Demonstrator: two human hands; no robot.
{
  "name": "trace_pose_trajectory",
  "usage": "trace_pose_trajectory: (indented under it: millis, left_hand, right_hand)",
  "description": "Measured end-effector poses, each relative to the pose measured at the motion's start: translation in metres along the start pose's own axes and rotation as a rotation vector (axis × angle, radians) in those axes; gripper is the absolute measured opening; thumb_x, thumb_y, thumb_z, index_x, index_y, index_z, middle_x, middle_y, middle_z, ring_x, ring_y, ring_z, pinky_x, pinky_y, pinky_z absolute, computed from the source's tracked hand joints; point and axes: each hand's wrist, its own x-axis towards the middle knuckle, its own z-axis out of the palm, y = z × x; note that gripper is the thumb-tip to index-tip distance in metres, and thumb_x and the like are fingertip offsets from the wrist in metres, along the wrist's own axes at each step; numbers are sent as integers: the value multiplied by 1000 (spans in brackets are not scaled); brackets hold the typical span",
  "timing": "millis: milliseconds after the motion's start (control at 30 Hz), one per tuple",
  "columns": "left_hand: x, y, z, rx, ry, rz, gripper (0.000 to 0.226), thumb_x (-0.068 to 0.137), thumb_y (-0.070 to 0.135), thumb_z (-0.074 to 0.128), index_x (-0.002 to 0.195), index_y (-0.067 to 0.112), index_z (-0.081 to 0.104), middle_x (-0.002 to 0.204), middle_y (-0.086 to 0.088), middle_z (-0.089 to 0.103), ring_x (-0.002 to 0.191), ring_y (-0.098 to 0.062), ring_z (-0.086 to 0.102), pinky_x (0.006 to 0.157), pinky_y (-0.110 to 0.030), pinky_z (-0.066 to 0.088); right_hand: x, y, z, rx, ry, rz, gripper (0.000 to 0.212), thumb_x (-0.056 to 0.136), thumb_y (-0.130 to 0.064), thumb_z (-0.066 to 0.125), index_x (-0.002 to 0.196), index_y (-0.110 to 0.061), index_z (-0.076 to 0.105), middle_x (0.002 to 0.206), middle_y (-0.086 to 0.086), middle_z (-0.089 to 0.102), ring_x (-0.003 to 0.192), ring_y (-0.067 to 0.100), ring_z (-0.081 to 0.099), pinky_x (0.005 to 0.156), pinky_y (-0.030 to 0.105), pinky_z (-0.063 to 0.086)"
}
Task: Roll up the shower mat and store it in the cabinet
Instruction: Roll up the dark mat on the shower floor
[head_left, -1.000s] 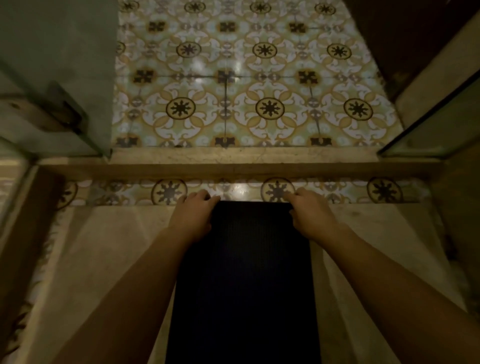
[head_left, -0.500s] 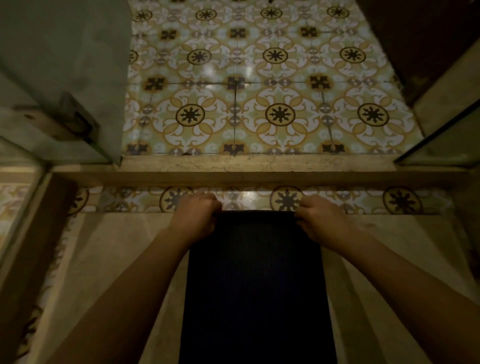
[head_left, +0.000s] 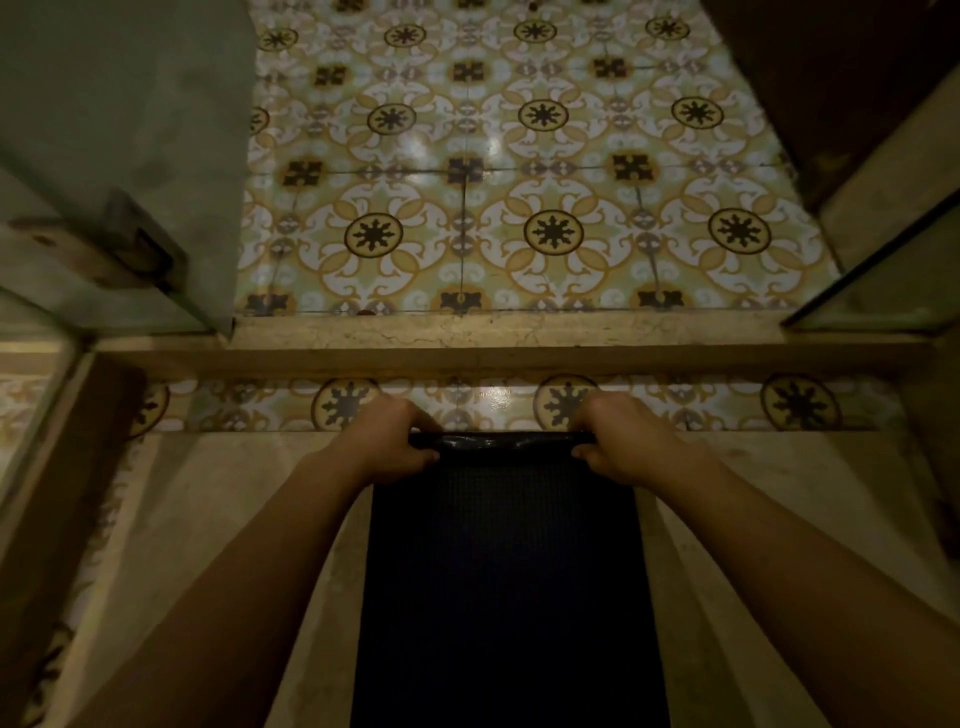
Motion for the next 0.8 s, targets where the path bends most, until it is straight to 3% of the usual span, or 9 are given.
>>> trace_pose_trajectory:
  millis: [300,433,567,633,700,800]
  left_hand:
    - [0,0,-8,-4,-88,9,29,88,33,64,116,26,70,107,0,71,94,-13,63,77,-23,42]
    - [0,7,4,172,16,42,23,86,33,65,107,26,70,104,0,65,104,-22,53,83,-36,47]
    - [2,18,11,216,153,36,20,79,26,65,96,22,57,104,3,56,104,-20,48,69,-35,46]
    - [4,24,13,254,155,32,29,78,24,66,102,20,50,110,-1,53,104,-23,49,68,-35,45]
    - [7,26,17,322,117,42,44,78,23,66,117,17,46,118,-6,52,110,-27,47,76,-38,48]
    - [11,25,20,394,89,67,57,79,21,63,131,14,40,123,-12,51,114,-32,44,83,-43,48]
  right_hand:
    - [-1,-7,-1,-6,-62,23,18,85,-23,70,102,-17,70,106,11,63,97,25,60,72,27,43]
    - [-3,-6,0,-24,-56,-3,16,82,-18,68,98,-16,70,109,12,61,98,27,60,77,30,48]
    - [-3,-7,0,-26,18,-2,21,76,-11,69,96,-11,64,111,10,56,95,28,60,75,32,50]
    - [-4,-9,1,-27,77,-25,28,73,-4,70,99,-11,60,109,9,53,93,27,59,72,32,49]
    - [-5,-12,5,-70,108,-52,31,72,2,67,100,-10,58,106,9,53,93,28,57,66,30,42]
    - [-5,-13,9,-123,126,-71,31,76,3,61,106,-6,57,109,13,52,100,30,53,71,35,45]
